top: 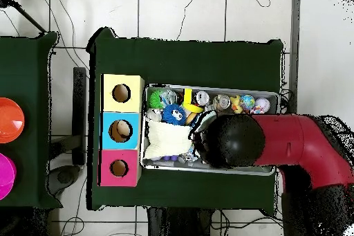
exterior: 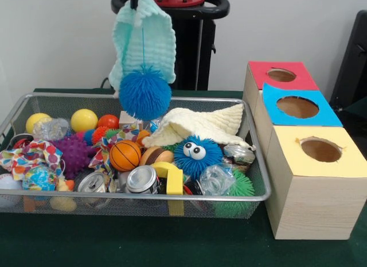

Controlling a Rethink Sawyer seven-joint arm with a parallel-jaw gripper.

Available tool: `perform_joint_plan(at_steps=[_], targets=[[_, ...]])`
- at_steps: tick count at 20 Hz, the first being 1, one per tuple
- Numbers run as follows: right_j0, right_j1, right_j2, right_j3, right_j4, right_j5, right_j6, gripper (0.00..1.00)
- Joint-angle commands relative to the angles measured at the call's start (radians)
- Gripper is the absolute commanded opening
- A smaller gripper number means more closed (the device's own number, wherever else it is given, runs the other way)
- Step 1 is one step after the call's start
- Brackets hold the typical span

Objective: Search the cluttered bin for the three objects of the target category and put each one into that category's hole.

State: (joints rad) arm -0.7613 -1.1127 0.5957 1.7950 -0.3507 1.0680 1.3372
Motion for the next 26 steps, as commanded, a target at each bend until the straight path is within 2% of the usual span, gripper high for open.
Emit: perform_joint_plan(at_steps=[1, 26], targets=[[0.016, -0.071, -0.024, 0.115, 0.038, -0.017, 0.018, 0.00], [0.087, 0.003, -0.069, 0.108, 0.017, -0.104, 0.111, 0.00]])
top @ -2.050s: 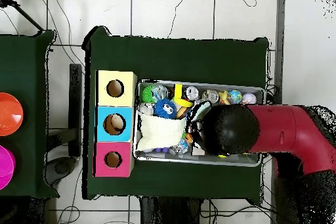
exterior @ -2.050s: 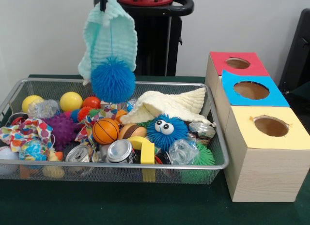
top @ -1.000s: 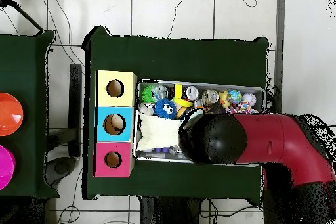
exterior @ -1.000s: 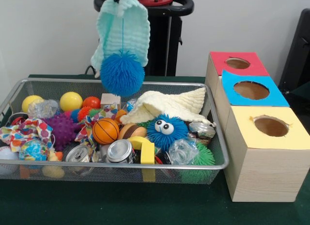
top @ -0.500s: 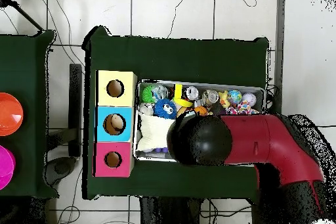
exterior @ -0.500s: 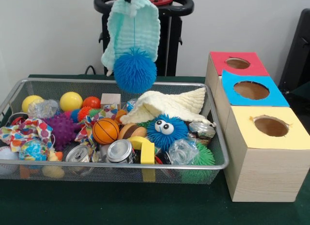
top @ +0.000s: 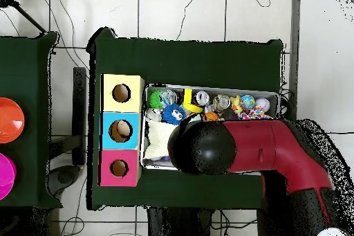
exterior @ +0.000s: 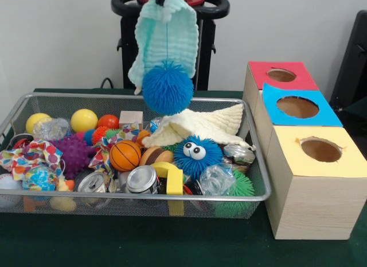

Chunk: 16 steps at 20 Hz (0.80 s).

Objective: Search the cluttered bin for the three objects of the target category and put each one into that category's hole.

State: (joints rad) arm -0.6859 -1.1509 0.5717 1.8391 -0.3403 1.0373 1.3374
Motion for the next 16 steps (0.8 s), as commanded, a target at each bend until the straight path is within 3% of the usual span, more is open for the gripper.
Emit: perform_joint_plan(at_steps=[1, 16], targets=[[0.014, 0.046, -0.047, 0.062, 0.008, -0.073, 0.111, 0.00], [0.053, 0.045, -0.091, 0.080, 0.025, -0.104, 0.129, 0.00]])
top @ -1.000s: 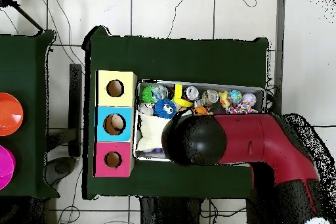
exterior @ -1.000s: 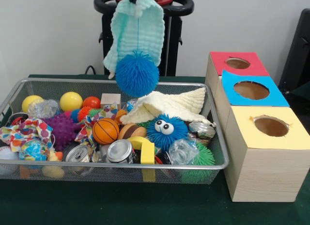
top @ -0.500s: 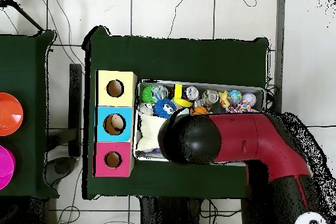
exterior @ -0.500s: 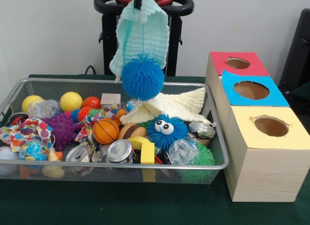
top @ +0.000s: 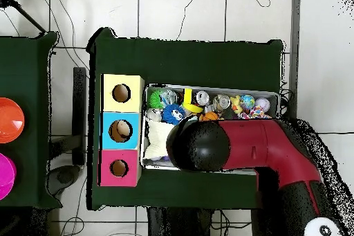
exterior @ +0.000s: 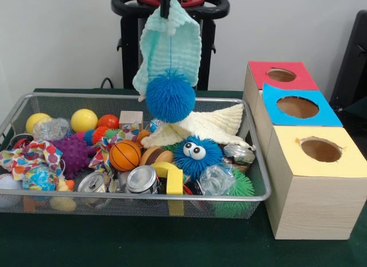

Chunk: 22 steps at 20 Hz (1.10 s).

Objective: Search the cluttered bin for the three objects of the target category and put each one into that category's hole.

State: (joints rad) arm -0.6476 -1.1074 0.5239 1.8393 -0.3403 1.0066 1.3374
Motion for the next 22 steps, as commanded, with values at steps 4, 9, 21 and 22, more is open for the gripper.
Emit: perform_joint_plan(at_steps=[4, 9, 21, 22], targets=[[0.033, -0.018, -0.056, 0.085, 0.037, -0.062, 0.140, 0.00], [0.038, -0.042, -0.073, 0.102, 0.050, -0.063, 0.130, 0.00], [0.102, -0.070, -0.127, 0.119, 0.077, -0.066, 0.164, 0.00], [0.104, -0.072, -0.132, 0.123, 0.076, -0.069, 0.164, 0.00]])
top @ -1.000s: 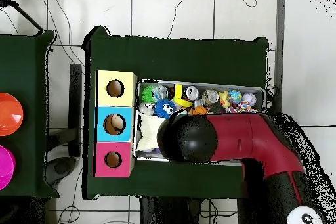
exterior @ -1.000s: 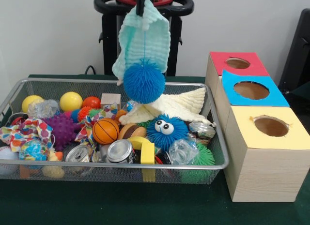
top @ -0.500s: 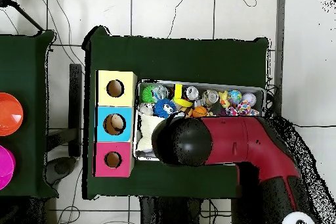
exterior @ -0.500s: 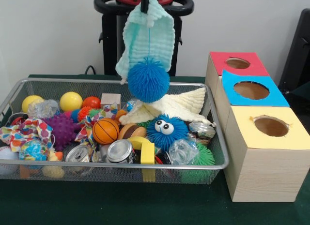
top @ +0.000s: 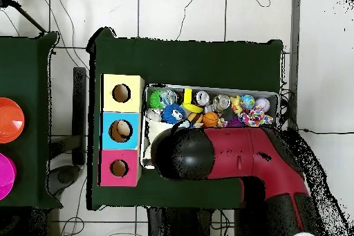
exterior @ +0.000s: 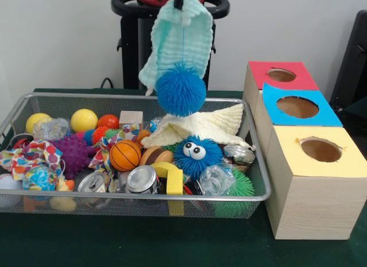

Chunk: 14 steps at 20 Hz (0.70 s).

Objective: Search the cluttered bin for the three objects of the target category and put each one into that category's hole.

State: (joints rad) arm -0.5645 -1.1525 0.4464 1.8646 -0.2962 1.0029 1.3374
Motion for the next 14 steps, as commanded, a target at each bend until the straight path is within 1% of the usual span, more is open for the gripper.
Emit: perform_joint_plan(at_steps=[1, 6, 7, 10, 11, 14], targets=[[0.025, -0.027, -0.058, 0.098, 0.033, -0.066, 0.165, 0.00], [0.049, -0.021, -0.077, 0.089, 0.035, -0.073, 0.172, 0.00], [0.055, -0.017, -0.086, 0.084, 0.036, -0.074, 0.161, 1.00], [0.046, -0.002, -0.077, 0.079, 0.046, -0.070, 0.134, 1.00], [0.048, -0.001, -0.077, 0.067, 0.031, -0.083, 0.126, 1.00], [0.038, 0.000, -0.083, 0.084, 0.051, -0.098, 0.128, 1.00]])
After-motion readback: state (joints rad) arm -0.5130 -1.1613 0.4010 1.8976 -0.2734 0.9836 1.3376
